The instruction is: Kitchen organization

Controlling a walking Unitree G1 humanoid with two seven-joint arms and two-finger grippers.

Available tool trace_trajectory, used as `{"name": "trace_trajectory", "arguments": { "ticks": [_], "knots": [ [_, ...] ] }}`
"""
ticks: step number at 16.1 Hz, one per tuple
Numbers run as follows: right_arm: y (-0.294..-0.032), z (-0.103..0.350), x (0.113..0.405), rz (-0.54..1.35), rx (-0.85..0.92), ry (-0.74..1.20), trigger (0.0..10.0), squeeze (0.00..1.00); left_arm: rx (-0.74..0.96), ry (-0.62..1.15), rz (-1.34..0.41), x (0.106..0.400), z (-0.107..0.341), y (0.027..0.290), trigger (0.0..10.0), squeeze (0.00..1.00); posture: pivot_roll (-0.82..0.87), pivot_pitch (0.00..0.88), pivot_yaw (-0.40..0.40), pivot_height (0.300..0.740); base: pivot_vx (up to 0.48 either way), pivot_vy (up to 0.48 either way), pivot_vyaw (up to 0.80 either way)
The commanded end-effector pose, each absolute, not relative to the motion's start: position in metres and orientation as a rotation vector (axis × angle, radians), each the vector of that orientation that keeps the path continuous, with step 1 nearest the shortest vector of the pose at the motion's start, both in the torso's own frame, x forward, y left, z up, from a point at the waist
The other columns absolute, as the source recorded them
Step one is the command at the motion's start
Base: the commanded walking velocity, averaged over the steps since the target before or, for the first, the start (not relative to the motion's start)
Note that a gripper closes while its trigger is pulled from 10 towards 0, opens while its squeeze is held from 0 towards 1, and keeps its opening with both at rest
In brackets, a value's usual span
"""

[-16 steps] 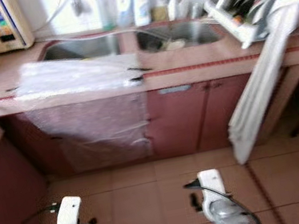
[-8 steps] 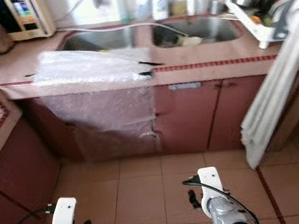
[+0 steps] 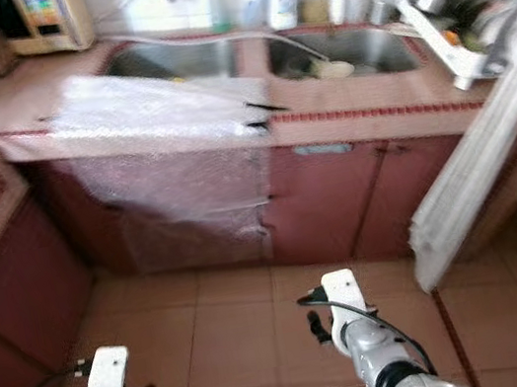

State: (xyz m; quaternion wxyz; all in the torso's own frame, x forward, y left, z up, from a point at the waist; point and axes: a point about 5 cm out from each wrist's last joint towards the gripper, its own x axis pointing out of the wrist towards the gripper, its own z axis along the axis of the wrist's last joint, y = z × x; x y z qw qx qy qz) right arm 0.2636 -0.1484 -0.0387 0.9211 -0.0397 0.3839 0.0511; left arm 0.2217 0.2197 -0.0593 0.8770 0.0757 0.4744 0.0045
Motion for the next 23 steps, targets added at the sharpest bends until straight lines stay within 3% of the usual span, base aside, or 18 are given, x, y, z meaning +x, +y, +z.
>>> {"name": "trace_trajectory", "arguments": {
  "ticks": [1,10,12,19,23],
  "knots": [
    [-0.149,-0.040,0.262,0.115,-0.094,0.804,10.0,0.00,0.154,0.975,0.023,0.222,-0.059,0.219,10.0,0.00,0.01,0.000,-0.115,0.740,0.000,0.000,-0.79],
    [-0.153,-0.045,0.255,0.118,-0.090,0.833,10.0,0.00,0.223,0.938,0.067,0.219,-0.060,0.225,10.0,0.00,-0.02,0.000,-0.098,0.740,0.000,0.000,-0.78],
    [-0.153,-0.045,0.255,0.120,-0.092,0.832,10.0,0.00,0.114,0.912,0.072,0.221,-0.059,0.221,10.0,0.00,-0.02,0.000,-0.096,0.740,0.000,0.000,-0.78],
    [-0.151,-0.045,0.255,0.115,-0.073,0.835,10.0,0.00,0.092,0.896,0.052,0.226,-0.057,0.214,10.0,0.00,-0.03,0.000,-0.083,0.740,0.000,0.000,-0.78],
    [-0.165,-0.047,0.252,-0.013,0.030,0.833,10.0,0.00,0.097,0.911,0.049,0.224,-0.058,0.215,10.0,0.00,-0.01,0.000,-0.063,0.740,0.000,0.000,-0.10]
  ]
}}
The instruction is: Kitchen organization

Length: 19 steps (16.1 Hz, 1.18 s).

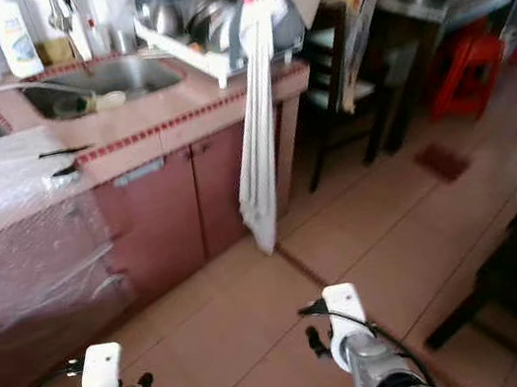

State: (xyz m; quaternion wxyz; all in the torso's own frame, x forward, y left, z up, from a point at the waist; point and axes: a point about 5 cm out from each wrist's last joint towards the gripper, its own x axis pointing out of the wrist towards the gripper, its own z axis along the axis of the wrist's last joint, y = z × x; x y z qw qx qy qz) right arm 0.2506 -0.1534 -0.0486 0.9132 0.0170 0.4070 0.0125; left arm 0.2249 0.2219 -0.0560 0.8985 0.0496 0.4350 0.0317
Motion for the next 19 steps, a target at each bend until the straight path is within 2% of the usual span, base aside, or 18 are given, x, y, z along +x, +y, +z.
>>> {"name": "trace_trajectory", "arguments": {
  "ticks": [1,6,11,16,19],
  "knots": [
    [-0.172,-0.051,0.246,-0.068,0.070,0.846,10.0,0.00,0.121,0.915,0.031,0.225,-0.058,0.216,10.0,0.00,-0.02,0.000,-0.046,0.740,0.000,0.000,0.00],
    [-0.182,-0.062,0.227,-0.148,0.110,0.879,10.0,0.00,0.190,0.915,-0.028,0.229,-0.054,0.218,10.0,0.00,-0.05,0.000,0.018,0.740,0.000,0.000,0.00],
    [-0.184,-0.067,0.217,-0.118,0.072,0.904,10.0,0.00,0.163,0.934,-0.054,0.227,-0.057,0.211,10.0,0.00,-0.07,0.007,0.004,0.740,0.000,0.000,0.00],
    [-0.180,-0.065,0.222,-0.072,0.025,0.900,10.0,0.00,0.131,0.937,-0.045,0.225,-0.058,0.211,10.0,0.00,-0.07,0.007,-0.001,0.740,0.000,0.000,-0.76],
    [-0.180,-0.066,0.221,-0.070,0.023,0.905,10.0,0.00,0.130,0.939,-0.051,0.226,-0.058,0.210,10.0,0.00,-0.07,0.008,0.000,0.740,0.274,0.000,-0.78]
  ]
}}
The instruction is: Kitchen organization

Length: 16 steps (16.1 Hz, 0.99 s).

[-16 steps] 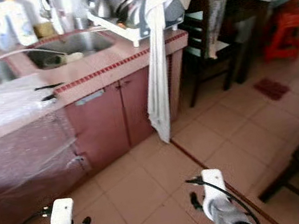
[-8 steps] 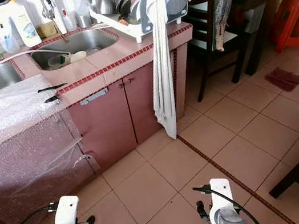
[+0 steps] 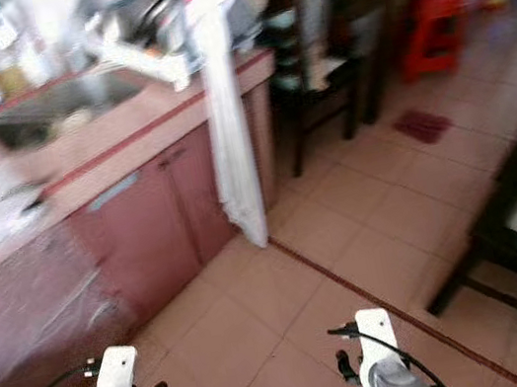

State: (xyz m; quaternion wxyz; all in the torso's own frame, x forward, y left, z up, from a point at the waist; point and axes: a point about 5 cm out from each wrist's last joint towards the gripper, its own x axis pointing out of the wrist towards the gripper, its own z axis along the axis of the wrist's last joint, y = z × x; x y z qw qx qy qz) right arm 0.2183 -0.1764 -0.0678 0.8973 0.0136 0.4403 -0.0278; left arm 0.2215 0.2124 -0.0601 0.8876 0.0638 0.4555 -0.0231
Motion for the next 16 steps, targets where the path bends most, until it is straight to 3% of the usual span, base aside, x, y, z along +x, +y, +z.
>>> {"name": "trace_trajectory", "arguments": {
  "ticks": [1,5,7,16],
  "knots": [
    [-0.181,-0.066,0.220,-0.067,0.022,0.905,10.0,0.00,0.128,0.939,-0.052,0.226,-0.058,0.210,10.0,0.00,-0.07,0.010,-0.002,0.740,0.289,0.000,-0.76],
    [-0.185,-0.067,0.217,-0.058,0.015,0.905,10.0,0.00,0.107,0.936,-0.046,0.225,-0.058,0.210,10.0,0.00,-0.06,0.007,-0.014,0.740,0.319,0.000,-0.52],
    [-0.194,-0.067,0.214,-0.057,0.007,0.903,10.0,0.00,0.094,0.934,-0.041,0.225,-0.058,0.210,10.0,0.00,-0.06,0.006,-0.022,0.740,0.384,0.000,0.00],
    [-0.182,-0.064,0.224,-0.029,-0.005,0.891,10.0,0.00,0.102,0.937,-0.045,0.223,-0.059,0.211,10.0,0.00,-0.06,0.003,-0.025,0.740,0.372,0.000,0.00]
  ]
}}
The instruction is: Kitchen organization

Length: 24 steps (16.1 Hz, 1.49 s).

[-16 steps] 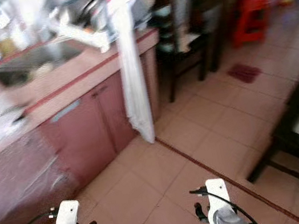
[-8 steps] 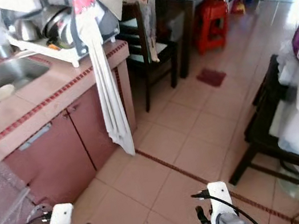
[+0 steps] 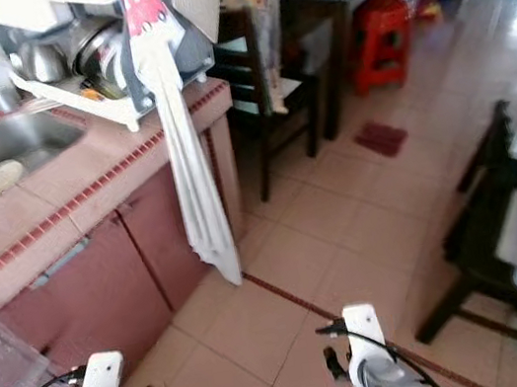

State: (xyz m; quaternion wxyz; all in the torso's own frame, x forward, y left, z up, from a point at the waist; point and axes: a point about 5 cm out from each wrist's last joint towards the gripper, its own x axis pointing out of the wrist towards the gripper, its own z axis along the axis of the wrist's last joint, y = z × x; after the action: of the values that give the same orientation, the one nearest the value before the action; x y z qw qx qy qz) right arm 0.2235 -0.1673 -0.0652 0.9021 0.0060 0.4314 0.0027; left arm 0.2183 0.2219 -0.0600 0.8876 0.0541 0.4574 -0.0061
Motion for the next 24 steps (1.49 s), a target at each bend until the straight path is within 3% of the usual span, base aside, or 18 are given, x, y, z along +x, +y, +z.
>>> {"name": "trace_trajectory", "arguments": {
  "ticks": [1,15,24],
  "knots": [
    [-0.1824,-0.0638,0.2235,-0.030,-0.005,0.891,10.0,0.00,0.102,0.937,-0.045,0.2233,-0.0592,0.2110,10.0,0.00,-0.06,0.003,-0.024,0.740,0.274,0.000,0.00],
    [-0.1833,-0.0661,0.2195,-0.035,-0.015,0.903,10.0,0.00,0.083,0.939,-0.039,0.2202,-0.0608,0.2118,10.0,0.00,-0.05,0.016,-0.025,0.740,0.391,0.000,0.00],
    [-0.1788,-0.0652,0.2221,-0.028,-0.028,0.900,10.0,0.00,0.085,0.945,-0.041,0.2194,-0.0608,0.2142,10.0,0.00,-0.05,0.000,-0.022,0.740,0.000,-0.036,0.00]
  ]
}}
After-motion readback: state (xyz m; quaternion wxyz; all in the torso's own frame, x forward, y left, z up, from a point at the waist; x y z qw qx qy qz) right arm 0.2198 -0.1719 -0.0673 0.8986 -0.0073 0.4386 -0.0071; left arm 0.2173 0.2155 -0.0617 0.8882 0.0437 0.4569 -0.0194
